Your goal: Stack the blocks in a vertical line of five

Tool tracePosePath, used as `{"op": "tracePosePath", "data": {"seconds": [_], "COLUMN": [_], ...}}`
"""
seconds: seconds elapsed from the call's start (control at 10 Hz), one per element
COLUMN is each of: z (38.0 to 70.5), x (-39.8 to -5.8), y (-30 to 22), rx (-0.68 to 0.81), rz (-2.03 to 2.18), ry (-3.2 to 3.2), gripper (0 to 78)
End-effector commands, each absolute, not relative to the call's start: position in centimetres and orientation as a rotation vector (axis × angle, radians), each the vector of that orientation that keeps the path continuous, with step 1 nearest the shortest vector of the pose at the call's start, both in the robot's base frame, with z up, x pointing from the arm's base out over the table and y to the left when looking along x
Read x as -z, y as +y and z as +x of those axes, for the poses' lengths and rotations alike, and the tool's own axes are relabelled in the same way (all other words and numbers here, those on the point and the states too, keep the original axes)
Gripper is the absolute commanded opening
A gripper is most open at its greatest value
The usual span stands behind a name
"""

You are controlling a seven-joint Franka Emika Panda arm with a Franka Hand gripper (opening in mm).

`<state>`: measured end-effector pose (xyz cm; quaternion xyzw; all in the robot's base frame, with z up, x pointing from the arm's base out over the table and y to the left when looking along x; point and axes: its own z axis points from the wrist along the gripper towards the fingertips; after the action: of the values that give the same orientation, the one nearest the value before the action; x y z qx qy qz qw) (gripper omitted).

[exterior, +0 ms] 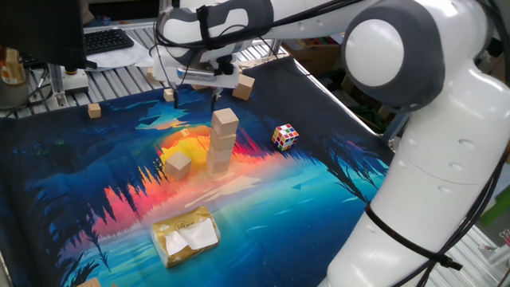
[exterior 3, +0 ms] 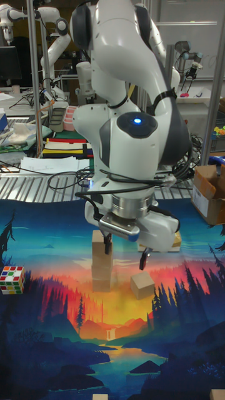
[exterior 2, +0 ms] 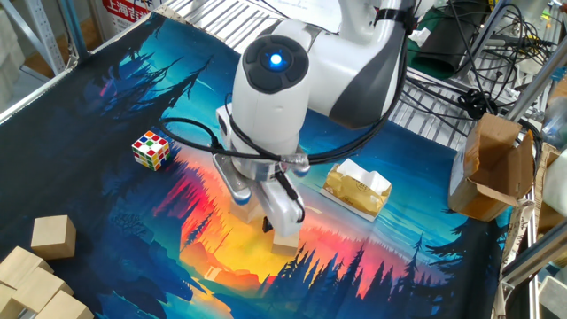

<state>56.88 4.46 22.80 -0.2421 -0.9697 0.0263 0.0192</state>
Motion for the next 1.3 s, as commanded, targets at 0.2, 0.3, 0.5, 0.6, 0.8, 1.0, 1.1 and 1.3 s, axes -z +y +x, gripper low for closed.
{"op": "tracePosePath", "data": {"seconds": [0.2, 0.3, 0.5, 0.6, 0.8, 1.0, 1.1, 1.3], "z": [58.0, 58.2, 58.5, 58.7, 58.8, 58.8, 58.8, 58.8], "x": [-22.0, -21.8, -21.3, -21.1, -20.9, -20.9, -20.9, -20.9], "y": [5.3, 5.5, 5.8, 6.0, 6.1, 6.1, 6.1, 6.1], "rx": [-0.073, -0.074, -0.076, -0.076, -0.076, -0.076, -0.082, -0.08], "rz": [-1.014, -1.093, -1.194, -1.225, -1.277, -1.298, -1.299, -1.302], "ry": [-2.942, -2.915, -2.878, -2.867, -2.845, -2.836, -2.839, -2.837], "gripper": [77.5, 77.5, 77.5, 77.5, 77.5, 77.5, 77.5, 77.5]}}
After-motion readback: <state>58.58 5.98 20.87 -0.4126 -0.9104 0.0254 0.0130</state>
